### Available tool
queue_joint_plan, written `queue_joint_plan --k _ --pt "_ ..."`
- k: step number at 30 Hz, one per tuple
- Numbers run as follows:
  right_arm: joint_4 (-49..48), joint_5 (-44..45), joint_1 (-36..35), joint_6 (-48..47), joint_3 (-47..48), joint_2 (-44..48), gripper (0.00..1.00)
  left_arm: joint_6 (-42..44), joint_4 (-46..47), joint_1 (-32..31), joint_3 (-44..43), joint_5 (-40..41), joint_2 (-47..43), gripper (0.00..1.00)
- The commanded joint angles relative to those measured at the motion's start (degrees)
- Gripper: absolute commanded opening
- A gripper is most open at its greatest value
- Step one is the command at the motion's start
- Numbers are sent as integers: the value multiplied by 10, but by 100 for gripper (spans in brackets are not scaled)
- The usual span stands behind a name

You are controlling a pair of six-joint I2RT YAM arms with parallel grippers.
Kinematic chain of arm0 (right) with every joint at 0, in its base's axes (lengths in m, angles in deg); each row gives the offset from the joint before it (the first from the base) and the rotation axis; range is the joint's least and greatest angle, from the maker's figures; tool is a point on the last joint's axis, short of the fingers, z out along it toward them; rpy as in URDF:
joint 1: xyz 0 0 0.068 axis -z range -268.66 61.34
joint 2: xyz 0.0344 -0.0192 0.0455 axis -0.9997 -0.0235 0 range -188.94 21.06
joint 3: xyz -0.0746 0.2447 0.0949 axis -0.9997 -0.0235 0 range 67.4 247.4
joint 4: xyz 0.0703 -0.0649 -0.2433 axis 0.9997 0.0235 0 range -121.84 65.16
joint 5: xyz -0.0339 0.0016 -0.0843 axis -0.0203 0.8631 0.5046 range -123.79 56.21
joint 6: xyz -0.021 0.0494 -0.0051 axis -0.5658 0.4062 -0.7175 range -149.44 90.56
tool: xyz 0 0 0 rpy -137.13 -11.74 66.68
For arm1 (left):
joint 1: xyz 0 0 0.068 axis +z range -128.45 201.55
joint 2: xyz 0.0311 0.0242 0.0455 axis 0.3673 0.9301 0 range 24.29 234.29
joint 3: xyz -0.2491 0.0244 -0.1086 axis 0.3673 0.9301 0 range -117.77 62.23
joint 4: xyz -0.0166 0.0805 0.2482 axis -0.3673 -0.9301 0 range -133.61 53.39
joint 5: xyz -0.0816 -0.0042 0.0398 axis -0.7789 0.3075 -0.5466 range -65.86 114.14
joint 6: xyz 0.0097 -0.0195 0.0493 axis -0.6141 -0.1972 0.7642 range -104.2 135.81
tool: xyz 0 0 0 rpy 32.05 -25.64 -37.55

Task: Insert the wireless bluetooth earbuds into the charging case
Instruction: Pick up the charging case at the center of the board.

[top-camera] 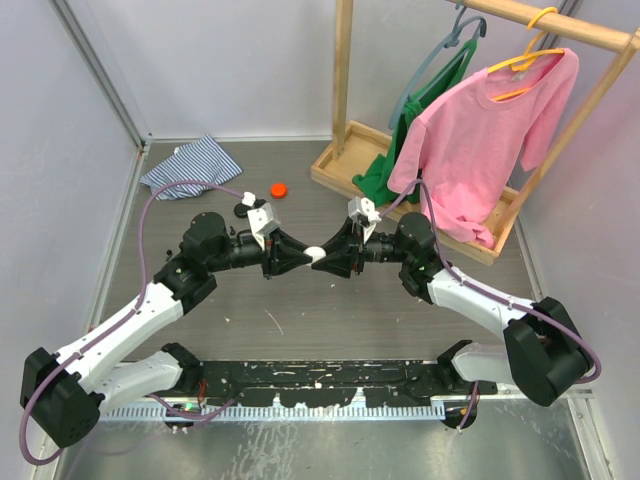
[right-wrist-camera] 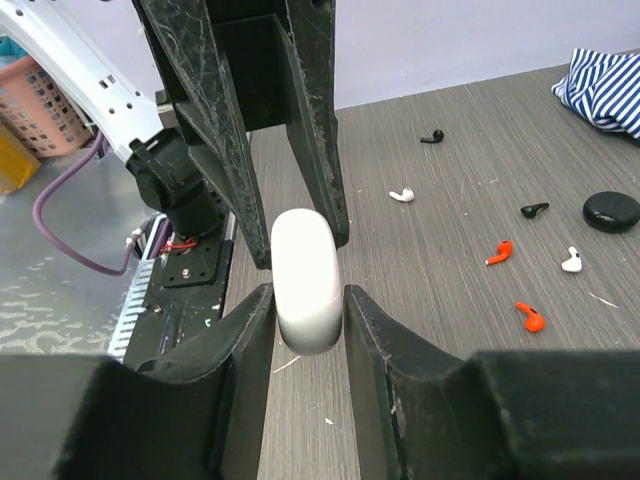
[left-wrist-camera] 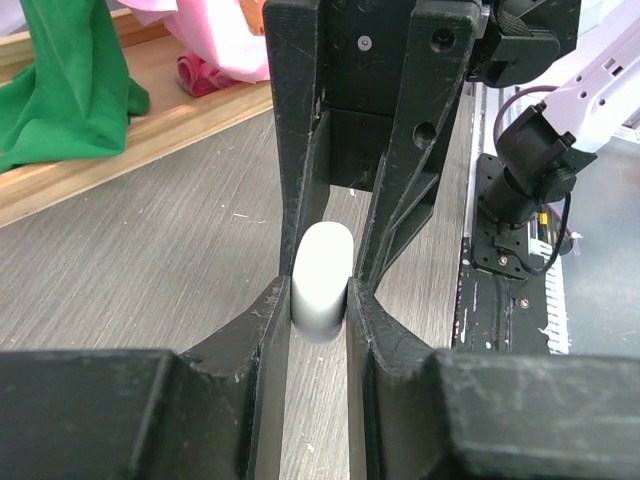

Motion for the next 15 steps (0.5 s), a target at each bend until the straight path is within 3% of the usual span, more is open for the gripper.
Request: queue_joint_plan --k 1,7,15 --pt "-55 -6 -3 20 1 8 37 12 26 -4 -14 10 -9 2" --pt "-48 -9 -3 19 2 3 27 11 27 -4 -11 19 -19 2" --pt "-35 -11 -3 9 0 8 40 6 35 -4 -8 22 -27 1"
